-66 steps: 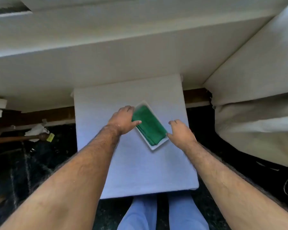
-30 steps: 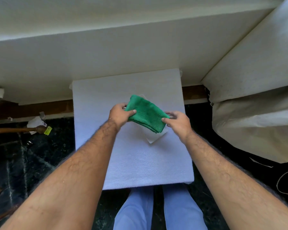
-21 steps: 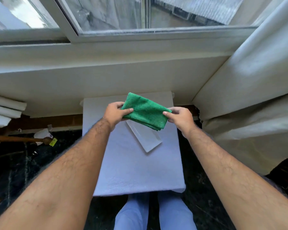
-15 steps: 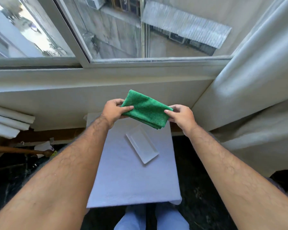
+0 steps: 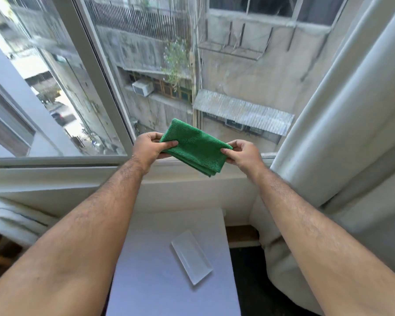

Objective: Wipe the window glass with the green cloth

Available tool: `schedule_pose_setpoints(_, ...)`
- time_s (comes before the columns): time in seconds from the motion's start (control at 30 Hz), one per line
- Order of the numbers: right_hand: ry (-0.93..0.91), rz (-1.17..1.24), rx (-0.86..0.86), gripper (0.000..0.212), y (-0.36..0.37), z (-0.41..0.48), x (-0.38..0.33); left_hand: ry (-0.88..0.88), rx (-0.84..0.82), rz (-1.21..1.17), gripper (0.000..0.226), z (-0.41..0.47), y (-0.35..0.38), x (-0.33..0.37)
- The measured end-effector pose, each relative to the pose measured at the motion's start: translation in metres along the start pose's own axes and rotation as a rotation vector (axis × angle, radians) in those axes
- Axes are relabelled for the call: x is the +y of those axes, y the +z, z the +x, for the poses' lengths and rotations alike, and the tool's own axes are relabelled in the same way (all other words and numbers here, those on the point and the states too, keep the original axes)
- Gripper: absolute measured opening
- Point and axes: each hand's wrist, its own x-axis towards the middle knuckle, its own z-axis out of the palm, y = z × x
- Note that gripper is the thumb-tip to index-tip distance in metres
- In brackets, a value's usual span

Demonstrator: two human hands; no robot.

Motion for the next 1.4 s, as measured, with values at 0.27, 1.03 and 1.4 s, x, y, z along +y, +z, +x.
schedule_pose_setpoints(0.27,-0.203,0.014,0.049,0.013,-0.019,0.013,-0.120,0.232,-0.006,-0.037,0.017,0.002,0.000,0.134)
schedule_pose_setpoints(1.03,-0.650,-0.076,0.151,0.010,-0.018,0.016,-0.376,0.754,0.151,-0.037,0.013,-0.007,-0.025,0.405)
schedule_pose_setpoints(1.4,-1.119,-0.786,0.775,0.065,-0.108,0.032,-0.427,1.075,0.506,0.601,0.035,-0.001,-0.032,0.488)
